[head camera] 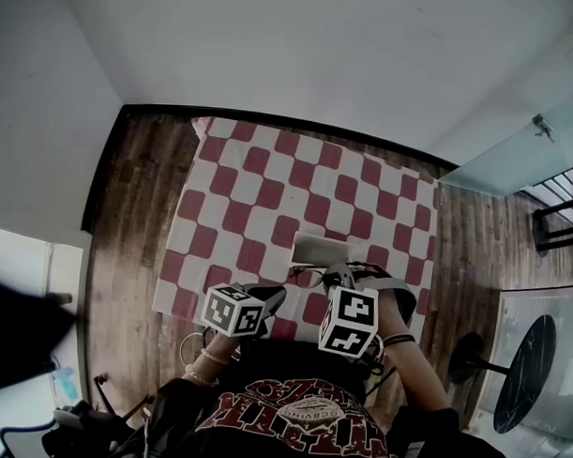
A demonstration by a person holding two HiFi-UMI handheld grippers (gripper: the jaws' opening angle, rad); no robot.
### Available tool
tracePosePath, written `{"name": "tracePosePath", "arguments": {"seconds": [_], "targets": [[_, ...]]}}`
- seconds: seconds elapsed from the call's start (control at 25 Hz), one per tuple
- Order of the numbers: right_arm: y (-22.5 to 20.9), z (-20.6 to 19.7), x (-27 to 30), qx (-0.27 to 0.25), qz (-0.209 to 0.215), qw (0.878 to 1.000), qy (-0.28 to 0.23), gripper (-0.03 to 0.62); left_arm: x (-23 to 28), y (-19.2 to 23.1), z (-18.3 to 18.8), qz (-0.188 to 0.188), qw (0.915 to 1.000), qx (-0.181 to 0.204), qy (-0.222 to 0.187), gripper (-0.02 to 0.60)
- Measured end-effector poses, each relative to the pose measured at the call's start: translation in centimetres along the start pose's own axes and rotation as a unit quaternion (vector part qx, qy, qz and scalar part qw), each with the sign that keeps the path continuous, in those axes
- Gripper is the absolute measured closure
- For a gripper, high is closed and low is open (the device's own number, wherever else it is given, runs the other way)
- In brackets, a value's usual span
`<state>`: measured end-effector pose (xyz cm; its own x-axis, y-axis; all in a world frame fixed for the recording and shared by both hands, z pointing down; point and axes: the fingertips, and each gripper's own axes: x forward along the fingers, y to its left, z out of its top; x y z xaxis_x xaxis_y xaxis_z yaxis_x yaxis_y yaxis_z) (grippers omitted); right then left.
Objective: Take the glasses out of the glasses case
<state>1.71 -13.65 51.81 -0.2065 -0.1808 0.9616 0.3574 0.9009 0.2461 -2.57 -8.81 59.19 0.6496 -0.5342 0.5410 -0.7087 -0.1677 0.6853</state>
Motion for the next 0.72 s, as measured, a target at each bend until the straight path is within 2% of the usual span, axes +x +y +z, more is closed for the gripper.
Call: {"name": "tracePosePath", "arguments": {"seconds": [0.72], "targets": [[1.1,1.3,-3.7,-0.021,0.002,1.0,-0.009,0.569,0.4,0.4,-0.7,0.003,0.9999,-0.001,0.011,0.572]]}}
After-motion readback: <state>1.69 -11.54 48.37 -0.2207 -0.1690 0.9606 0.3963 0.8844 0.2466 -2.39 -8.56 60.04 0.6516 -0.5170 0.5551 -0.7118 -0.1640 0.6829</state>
